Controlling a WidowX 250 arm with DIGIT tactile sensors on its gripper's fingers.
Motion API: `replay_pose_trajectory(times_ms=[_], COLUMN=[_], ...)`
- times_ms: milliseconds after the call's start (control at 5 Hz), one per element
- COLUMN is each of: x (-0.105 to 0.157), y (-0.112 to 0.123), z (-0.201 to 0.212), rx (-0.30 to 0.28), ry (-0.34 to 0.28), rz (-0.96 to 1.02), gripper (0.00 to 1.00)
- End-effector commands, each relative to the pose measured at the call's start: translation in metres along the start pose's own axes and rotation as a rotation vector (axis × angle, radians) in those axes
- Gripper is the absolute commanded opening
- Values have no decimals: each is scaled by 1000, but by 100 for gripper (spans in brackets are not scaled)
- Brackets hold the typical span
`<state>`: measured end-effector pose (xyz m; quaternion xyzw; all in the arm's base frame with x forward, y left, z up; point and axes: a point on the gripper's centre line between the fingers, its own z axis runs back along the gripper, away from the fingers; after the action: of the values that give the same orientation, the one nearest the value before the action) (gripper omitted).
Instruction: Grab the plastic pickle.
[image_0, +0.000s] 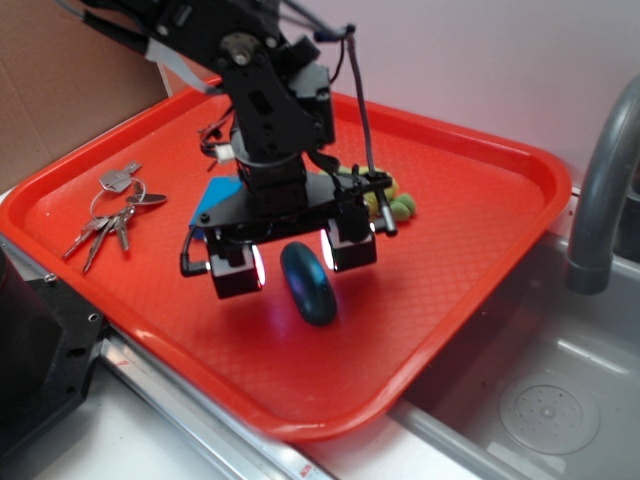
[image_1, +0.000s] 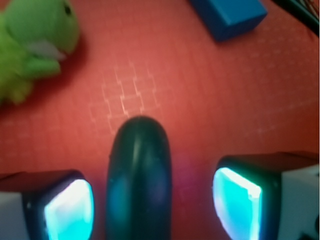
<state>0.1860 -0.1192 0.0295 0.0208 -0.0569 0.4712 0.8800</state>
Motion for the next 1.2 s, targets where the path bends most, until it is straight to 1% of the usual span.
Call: replay_pose_trajectory(times_ms=[0, 200, 400, 600, 800, 1000], x=[-5, -2, 10, 16, 8, 14], y=[-6, -5, -7, -8, 3, 12], z=[-13, -6, 36, 86, 137, 185], rx=[-24, -64, -125, -218, -249, -299], ry=[106, 84, 41, -113, -168, -199], rz=[-8, -37, -36, 59, 313, 427], gripper=[0, 0, 0, 0, 0, 0])
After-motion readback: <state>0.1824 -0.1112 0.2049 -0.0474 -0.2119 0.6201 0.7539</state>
